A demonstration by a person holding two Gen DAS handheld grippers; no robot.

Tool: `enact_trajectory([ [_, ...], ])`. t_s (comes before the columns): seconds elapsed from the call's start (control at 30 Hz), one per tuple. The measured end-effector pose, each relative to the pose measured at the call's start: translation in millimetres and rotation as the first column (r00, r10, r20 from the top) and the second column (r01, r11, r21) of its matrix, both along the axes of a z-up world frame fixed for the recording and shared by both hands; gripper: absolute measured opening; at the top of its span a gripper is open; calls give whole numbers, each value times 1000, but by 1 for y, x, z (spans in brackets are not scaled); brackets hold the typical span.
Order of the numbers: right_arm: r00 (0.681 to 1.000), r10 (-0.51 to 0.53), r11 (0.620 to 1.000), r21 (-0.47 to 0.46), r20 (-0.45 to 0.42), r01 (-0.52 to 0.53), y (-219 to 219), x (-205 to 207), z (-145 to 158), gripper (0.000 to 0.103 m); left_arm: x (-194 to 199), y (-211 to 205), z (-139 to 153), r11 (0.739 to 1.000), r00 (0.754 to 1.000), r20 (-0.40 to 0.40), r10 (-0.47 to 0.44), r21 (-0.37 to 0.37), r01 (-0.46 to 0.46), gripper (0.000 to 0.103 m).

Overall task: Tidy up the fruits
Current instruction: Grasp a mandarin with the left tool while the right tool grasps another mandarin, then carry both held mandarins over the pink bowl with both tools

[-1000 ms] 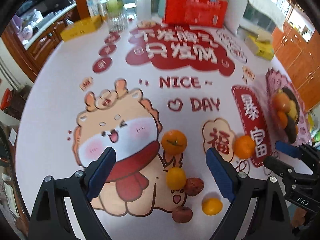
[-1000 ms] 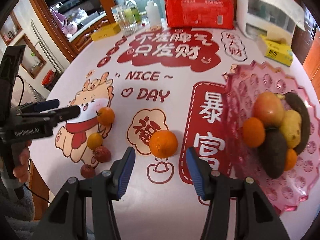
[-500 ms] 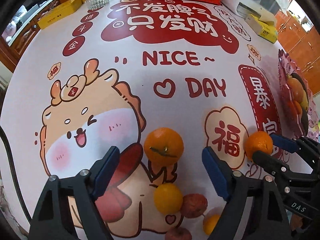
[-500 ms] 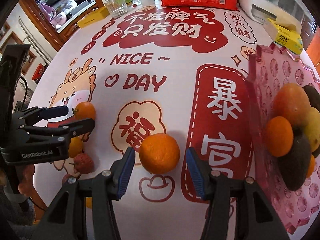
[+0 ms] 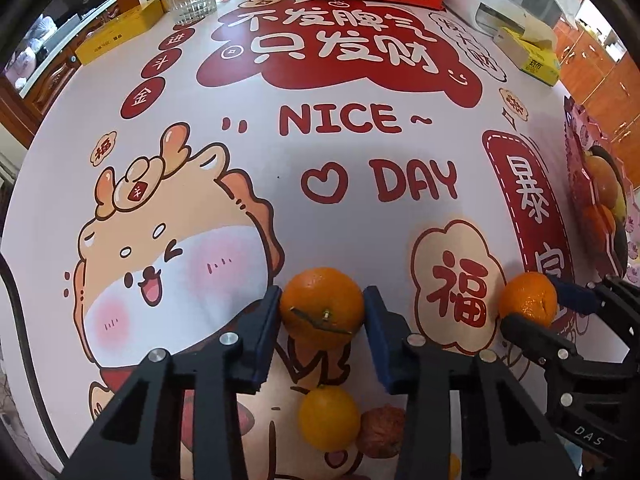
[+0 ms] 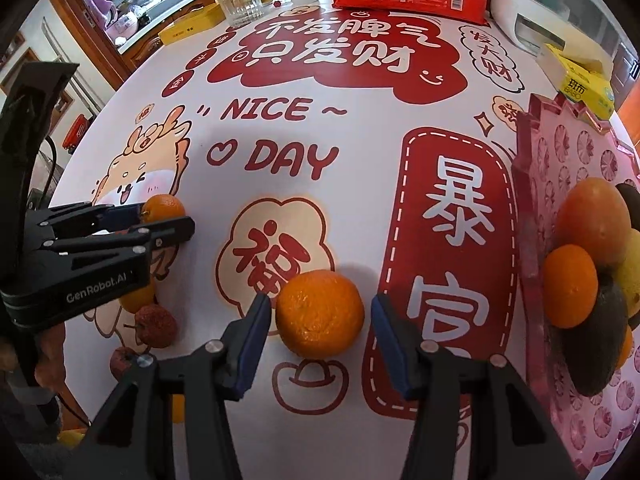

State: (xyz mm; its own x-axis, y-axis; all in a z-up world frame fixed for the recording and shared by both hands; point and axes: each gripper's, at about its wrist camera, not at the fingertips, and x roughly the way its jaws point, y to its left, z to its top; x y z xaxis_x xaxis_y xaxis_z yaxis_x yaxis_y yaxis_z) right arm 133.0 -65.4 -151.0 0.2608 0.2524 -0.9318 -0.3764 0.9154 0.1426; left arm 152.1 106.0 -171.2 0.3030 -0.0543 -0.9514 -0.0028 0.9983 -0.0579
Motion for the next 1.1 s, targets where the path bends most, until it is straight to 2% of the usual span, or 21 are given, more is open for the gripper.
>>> enact_trajectory([
  [0.2,1000,8,1000,-12,11,-8,2,-2,0,45,-6,-2,2,1000,1000,6,-6,-12,6,38],
  [0.37,1000,25,1000,6,14,-25,4,-11,7,44,-15,-10,15,1000,999,33,-29,2,29,38],
  [0.87,990,71,997,19,122,-74,-15,-63,49,44,-59,-49,79,997,986,152,-68,34,64,38],
  [1.1,980,38,999,29,195,-44,-45,-86,76,44,-76,-90,112,990,968,210,-140,37,136,38],
])
